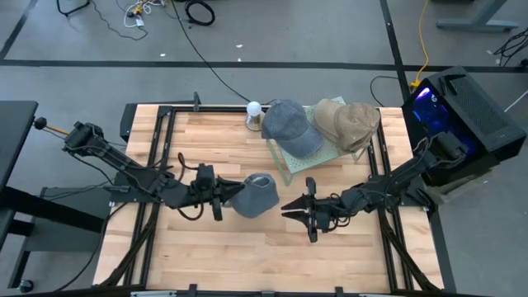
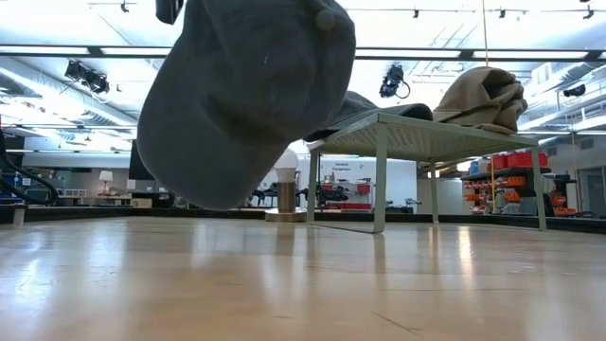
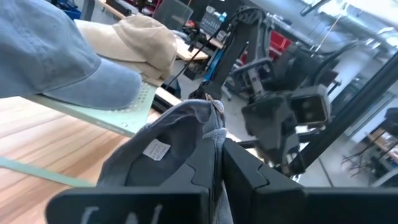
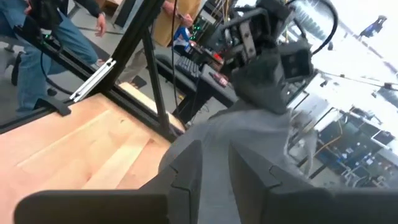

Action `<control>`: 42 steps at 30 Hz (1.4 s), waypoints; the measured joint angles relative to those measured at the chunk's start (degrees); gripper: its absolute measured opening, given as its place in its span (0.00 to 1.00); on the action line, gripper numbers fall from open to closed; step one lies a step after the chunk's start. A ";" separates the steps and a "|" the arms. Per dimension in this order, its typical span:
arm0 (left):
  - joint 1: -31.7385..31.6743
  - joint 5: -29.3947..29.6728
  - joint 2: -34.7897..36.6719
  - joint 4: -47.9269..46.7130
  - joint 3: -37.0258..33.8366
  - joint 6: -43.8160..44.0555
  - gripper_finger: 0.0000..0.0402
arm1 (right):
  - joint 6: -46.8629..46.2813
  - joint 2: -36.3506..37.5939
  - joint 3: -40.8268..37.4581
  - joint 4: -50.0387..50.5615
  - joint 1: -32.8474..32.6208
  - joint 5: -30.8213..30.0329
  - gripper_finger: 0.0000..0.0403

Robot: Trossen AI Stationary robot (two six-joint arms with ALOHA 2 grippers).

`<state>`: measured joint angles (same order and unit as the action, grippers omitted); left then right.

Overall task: Stack caps on shelf
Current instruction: Stack the black cap on the black cap on the shelf

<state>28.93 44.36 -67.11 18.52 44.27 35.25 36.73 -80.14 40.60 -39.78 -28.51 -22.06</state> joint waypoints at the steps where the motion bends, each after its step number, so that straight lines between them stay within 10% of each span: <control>1: 0.00 0.00 0.00 0.52 0.00 -0.03 0.07 | -0.48 0.00 0.00 0.29 0.00 0.02 0.21; 17: 0.00 -0.45 0.00 1.47 0.00 -1.95 0.07 | 2.91 -1.82 -0.03 4.10 0.07 -5.07 0.64; 42: -0.15 -0.48 0.00 6.99 0.04 -2.96 0.07 | 16.52 -14.01 -0.03 -13.40 7.55 -2.87 0.49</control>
<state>28.77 43.88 -67.11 25.51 44.31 32.29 53.25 -94.15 40.58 -53.17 -20.96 -24.93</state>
